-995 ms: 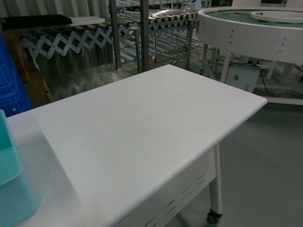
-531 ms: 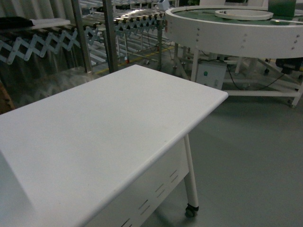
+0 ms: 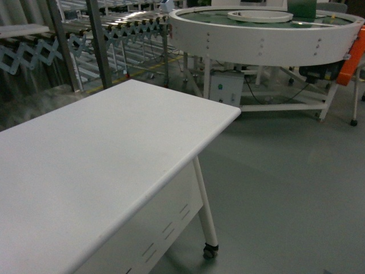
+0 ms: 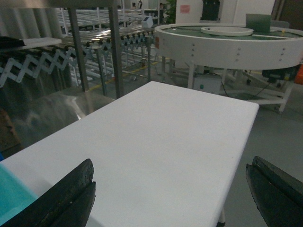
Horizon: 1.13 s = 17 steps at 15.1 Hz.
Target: Pick red block from blue box to shelf
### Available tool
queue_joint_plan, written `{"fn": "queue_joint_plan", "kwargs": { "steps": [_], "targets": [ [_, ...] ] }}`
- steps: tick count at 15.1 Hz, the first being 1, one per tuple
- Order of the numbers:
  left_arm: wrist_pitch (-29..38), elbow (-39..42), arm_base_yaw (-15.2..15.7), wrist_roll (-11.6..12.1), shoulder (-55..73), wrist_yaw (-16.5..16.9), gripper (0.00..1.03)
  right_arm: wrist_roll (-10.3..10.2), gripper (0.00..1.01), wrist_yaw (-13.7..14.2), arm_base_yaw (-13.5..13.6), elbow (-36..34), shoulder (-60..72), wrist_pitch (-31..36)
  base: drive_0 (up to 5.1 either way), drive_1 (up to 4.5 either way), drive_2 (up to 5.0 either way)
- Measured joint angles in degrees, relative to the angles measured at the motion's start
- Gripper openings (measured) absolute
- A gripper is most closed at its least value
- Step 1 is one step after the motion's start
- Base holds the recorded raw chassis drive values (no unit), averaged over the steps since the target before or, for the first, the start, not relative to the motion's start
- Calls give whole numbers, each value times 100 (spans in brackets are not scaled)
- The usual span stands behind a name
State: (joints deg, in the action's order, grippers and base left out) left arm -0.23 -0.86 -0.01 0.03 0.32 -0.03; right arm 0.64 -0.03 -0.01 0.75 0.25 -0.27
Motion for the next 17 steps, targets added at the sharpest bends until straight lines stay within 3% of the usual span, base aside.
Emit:
{"fn": "queue_joint_plan", "kwargs": {
  "steps": [17],
  "targets": [
    [0, 0, 0, 0, 0, 0, 98, 0, 28, 0, 0, 0, 0, -2, -142, -142, -142]
  ]
}}
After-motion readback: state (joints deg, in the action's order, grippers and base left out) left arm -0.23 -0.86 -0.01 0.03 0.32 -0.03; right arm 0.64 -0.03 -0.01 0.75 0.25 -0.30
